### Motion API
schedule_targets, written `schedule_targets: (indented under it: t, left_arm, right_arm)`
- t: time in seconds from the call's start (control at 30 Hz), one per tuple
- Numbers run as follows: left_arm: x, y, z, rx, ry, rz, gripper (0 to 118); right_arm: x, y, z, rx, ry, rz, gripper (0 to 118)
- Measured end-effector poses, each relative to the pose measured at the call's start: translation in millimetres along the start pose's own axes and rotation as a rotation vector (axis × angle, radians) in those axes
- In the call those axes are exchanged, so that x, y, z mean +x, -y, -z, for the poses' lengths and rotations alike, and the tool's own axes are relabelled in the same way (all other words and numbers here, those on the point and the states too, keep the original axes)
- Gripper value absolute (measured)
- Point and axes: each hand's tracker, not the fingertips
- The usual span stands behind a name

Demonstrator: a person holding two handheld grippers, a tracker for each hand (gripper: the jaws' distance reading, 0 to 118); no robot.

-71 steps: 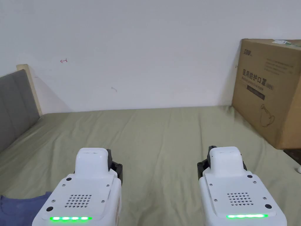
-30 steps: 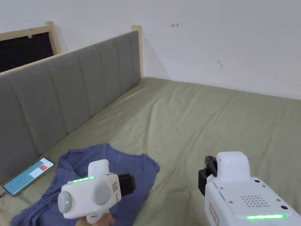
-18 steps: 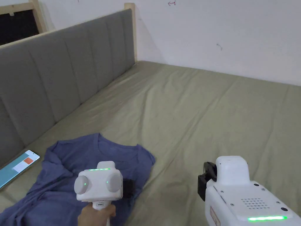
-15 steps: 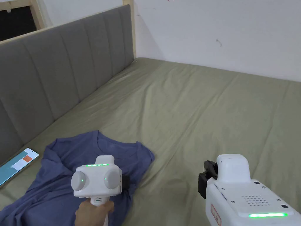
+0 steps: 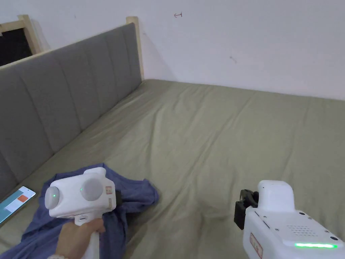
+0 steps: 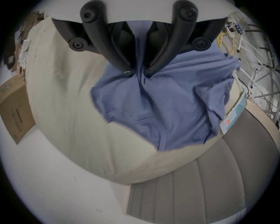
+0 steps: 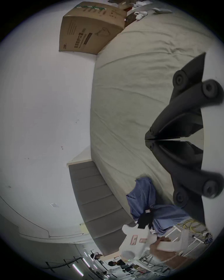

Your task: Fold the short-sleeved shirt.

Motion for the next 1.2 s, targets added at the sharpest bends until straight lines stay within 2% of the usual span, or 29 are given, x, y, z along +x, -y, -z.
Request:
schedule_targets:
  t: [0.1, 0.2, 0.37, 0.47, 0.6, 0.7, 0.77, 0.87, 0.97, 1.0, 1.03, 1.07, 1.1, 1.13, 1.2]
  left_arm:
    - [36.6, -17.4, -32.8, 0.07, 0.09, 0.038, 10]
    - [98.0, -28.1, -65.8, 0.137, 0.183, 0.149, 10]
    - [234.8, -12.2, -116.7, 0.156, 0.476, 0.295, 10]
    - [319.7, 21.8, -131.8, 0.109, 0.6, 0.438, 10]
    - [401.1, 77.3, -135.2, -0.049, 0.831, 0.487, 10]
    - [449.8, 133.6, -123.5, -0.118, 0.822, 0.573, 10]
    - [473.6, 177.5, -96.1, -0.196, 0.763, 0.674, 10]
    - [484.9, 236.1, -51.0, -0.332, 0.658, 0.731, 10]
    - [477.3, 273.6, -30.5, -0.385, 0.582, 0.777, 14]
    - [473.1, 279.2, -29.0, -0.372, 0.575, 0.8, 21]
    - [471.0, 280.6, -31.1, -0.339, 0.592, 0.846, 49]
    - [470.3, 279.8, -34.8, -0.331, 0.581, 0.875, 83]
    - [470.0, 276.3, -37.1, -0.334, 0.575, 0.882, 107]
    - [466.4, 267.2, -43.3, -0.337, 0.584, 0.869, 118]
    - [456.9, 246.6, -59.5, -0.278, 0.655, 0.799, 115]
  right_arm:
    - [19.2, -6.3, -16.3, 0.033, 0.047, -0.002, 3]
    - [46.9, -11.5, -36.7, 0.065, 0.097, 0.036, 3]
    - [108.3, -19.7, -83.4, 0.135, 0.241, 0.104, 3]
    - [151.7, -21.8, -119.2, 0.185, 0.343, 0.14, 3]
    - [205.7, -17.5, -164.0, 0.219, 0.501, 0.17, 3]
    - [242.5, -5.5, -190.8, 0.213, 0.583, 0.219, 3]
    - [263.6, 7.2, -202.2, 0.191, 0.623, 0.266, 3]
    - [282.8, 27.5, -209.1, 0.149, 0.643, 0.331, 3]
    - [284.3, 42.8, -207.7, 0.116, 0.646, 0.35, 3]
    - [284.2, 46.2, -205.8, 0.106, 0.645, 0.35, 3]
    - [283.4, 48.8, -202.8, 0.091, 0.64, 0.346, 3]
    - [282.9, 50.7, -198.4, 0.077, 0.633, 0.341, 3]
    - [280.7, 51.1, -195.4, 0.069, 0.628, 0.337, 3]
    - [277.4, 50.6, -192.1, 0.064, 0.618, 0.331, 3]
    - [271.0, 47.9, -185.4, 0.059, 0.591, 0.316, 3]
